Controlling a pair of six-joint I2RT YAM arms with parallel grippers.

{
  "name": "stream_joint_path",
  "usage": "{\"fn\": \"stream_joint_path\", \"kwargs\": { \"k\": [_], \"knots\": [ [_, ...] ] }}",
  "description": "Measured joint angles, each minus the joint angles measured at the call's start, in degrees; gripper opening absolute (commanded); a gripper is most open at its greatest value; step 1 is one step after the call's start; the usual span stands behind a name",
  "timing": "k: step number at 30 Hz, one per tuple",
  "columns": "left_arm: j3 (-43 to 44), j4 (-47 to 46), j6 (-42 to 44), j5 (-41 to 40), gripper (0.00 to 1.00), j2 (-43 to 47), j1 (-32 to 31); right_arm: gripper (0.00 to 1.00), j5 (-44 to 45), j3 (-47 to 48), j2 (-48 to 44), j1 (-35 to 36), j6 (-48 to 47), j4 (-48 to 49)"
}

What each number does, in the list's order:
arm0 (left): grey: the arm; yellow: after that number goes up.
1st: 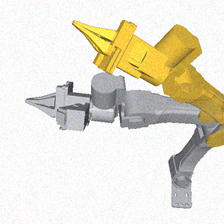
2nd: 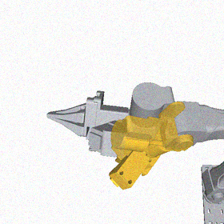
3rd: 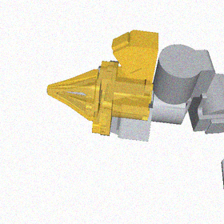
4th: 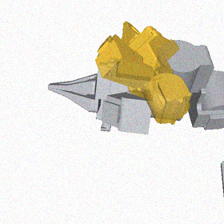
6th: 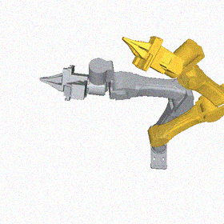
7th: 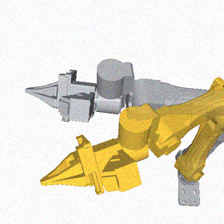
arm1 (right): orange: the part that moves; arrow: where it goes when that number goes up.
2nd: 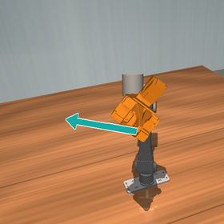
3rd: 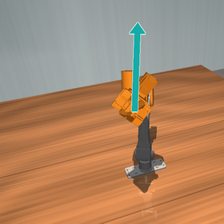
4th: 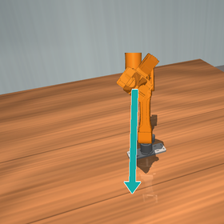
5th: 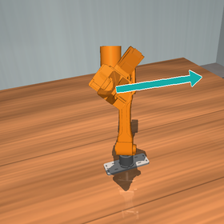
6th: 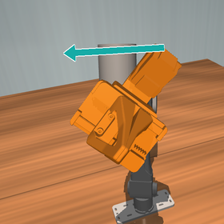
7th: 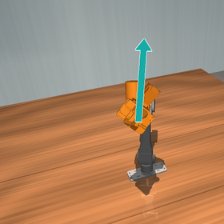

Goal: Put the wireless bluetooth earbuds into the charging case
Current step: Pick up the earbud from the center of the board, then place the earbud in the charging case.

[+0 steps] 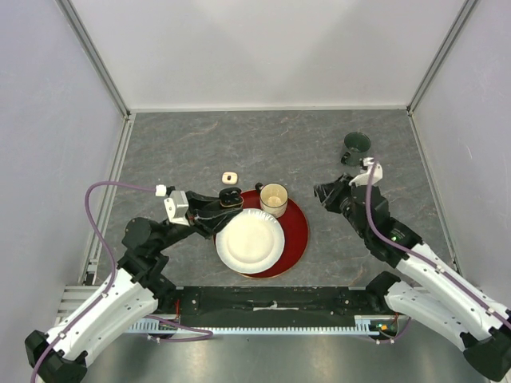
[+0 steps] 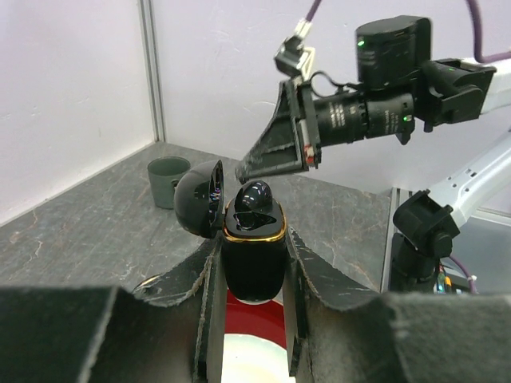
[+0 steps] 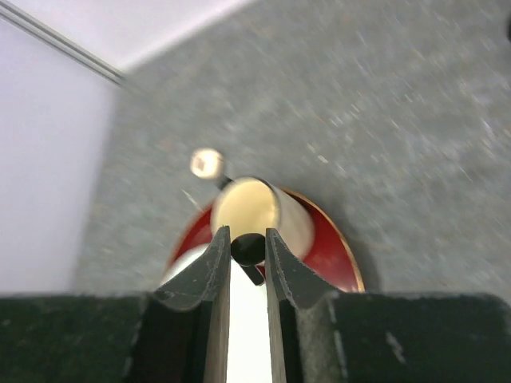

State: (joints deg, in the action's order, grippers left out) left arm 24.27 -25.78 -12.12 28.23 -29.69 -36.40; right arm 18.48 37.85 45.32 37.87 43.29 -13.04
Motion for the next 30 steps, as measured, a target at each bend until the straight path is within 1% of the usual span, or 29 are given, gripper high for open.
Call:
{"fn": "stream_joint_path", "kwargs": {
  "k": [6,12,17,21,30],
  "knots": [
    [-0.7,-4.0,-0.7,-1.3,0.02,-2.6,0.0,0.05,-1.3,-1.2,-3.1,0.0,1.3,14.7],
    [-1.0,-8.4,-1.0,-1.7,0.02,-5.7,0.0,0.05,-4.8,-1.6,-2.4,0.0,3.2,27.9],
    [-1.4,-12.8,-1.1,-1.7,0.02,-8.7,-0.1,0.04,-7.8,-1.4,0.7,1.2,6.5,36.9],
    [-2.4,-15.8,-1.2,-1.8,0.02,-10.0,-0.1,0.04,-8.6,-0.9,3.5,4.4,7.7,41.0],
    [-2.7,-19.6,-1.2,-2.6,0.02,-11.5,-1.1,0.04,-8.1,3.7,10.6,16.5,6.3,49.0]
  ]
}}
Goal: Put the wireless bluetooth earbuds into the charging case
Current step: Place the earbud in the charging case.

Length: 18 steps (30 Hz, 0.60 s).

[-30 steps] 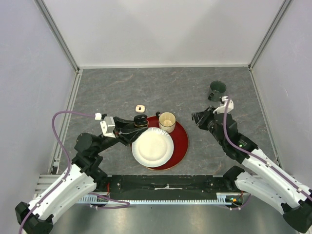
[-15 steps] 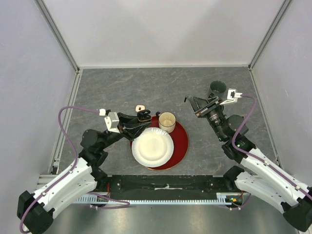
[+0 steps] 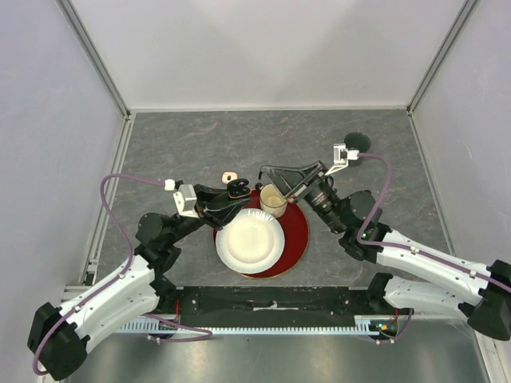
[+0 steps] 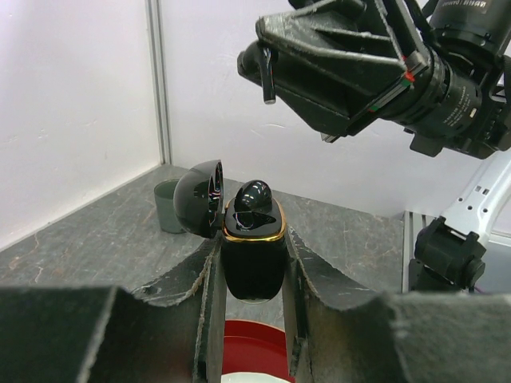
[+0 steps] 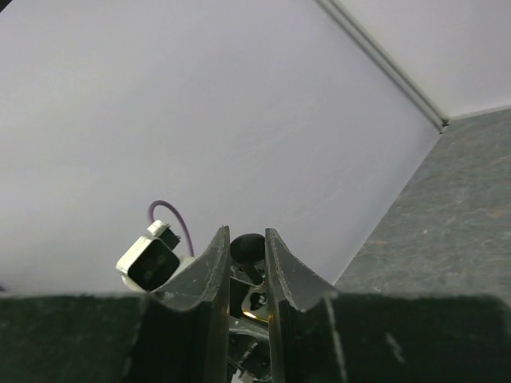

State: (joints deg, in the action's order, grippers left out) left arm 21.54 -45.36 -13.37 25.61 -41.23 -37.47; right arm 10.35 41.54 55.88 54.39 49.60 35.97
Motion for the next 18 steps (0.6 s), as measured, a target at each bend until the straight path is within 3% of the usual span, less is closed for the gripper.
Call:
{"fn": "stream_joint_path", "kwargs": {
  "k": [18],
  "knots": [
    [-0.4,-1.5,0.9,-2.7,0.02,-1.2,-2.5,0.02,-0.4,7.2,7.3,7.8,-4.0,-1.7]
  ]
}}
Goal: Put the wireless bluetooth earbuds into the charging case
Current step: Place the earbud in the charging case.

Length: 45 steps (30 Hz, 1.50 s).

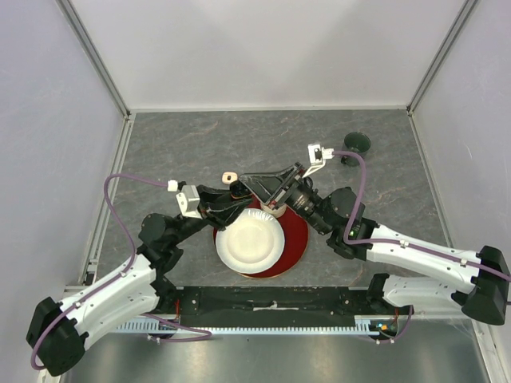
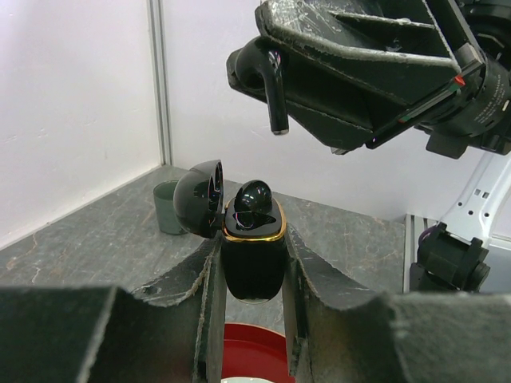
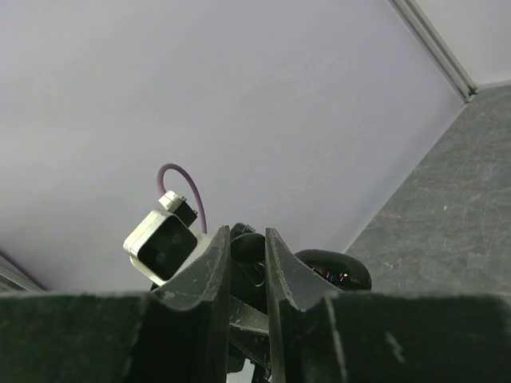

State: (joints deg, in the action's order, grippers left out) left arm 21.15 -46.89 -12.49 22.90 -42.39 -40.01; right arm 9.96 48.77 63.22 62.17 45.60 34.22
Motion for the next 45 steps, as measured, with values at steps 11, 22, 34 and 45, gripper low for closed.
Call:
{"fn": "stream_joint_path", "kwargs": {
  "k": [11,22,34,45],
  "knots": [
    [0.0,-1.5,0.9,-0.6,0.02,-1.8,-1.0,0.02,0.6,3.1,0.7,1.1,-2.4,-8.3],
    [0.0,-1.7,1.8,-1.8,0.02,-2.1,-1.6,0.02,2.5,3.9,1.4,1.7,-4.1,-12.2],
    [0.0,-1.6,2.2,-3.4,0.02,-2.2,-2.1,0.02,3.7,4.2,2.1,2.2,-5.2,-11.6],
    [0.0,-1.7,2.2,-4.6,0.02,-2.2,-2.6,0.02,7.1,4.2,2.3,3.6,-7.0,-11.1]
  ]
}}
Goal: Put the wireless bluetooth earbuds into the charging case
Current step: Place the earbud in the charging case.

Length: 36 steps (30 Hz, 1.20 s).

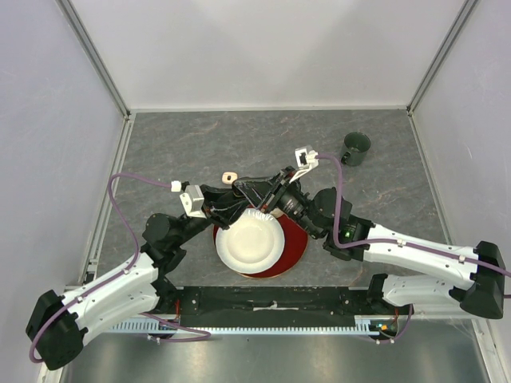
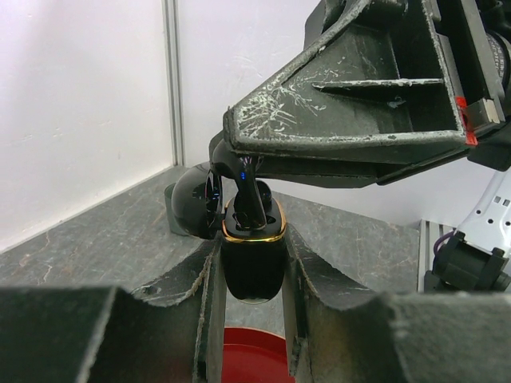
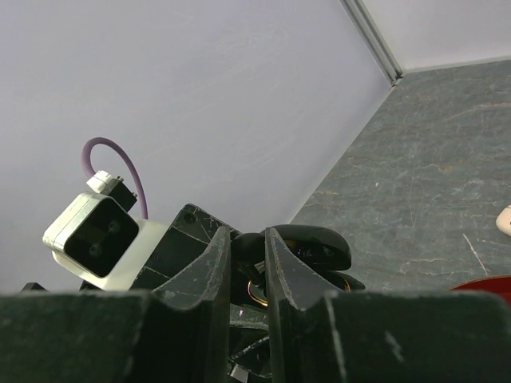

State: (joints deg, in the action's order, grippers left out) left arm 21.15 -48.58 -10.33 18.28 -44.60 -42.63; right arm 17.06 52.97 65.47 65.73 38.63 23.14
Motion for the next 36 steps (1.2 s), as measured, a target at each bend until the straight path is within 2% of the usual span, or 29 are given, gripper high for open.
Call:
{"fn": "stream_joint_path", "kwargs": {
  "k": [21,36],
  "knots": [
    [0.0,-2.3,0.0,-4.5,0.02,-0.5,-1.8,0.02,11.2,0.0,1.1,4.7,-3.8,4.2],
    [0.0,-2.8,0.7,-7.1,0.02,-0.7,-2.7,0.02,14.1,0.0,2.3,6.1,-4.5,4.3]
  ]
}}
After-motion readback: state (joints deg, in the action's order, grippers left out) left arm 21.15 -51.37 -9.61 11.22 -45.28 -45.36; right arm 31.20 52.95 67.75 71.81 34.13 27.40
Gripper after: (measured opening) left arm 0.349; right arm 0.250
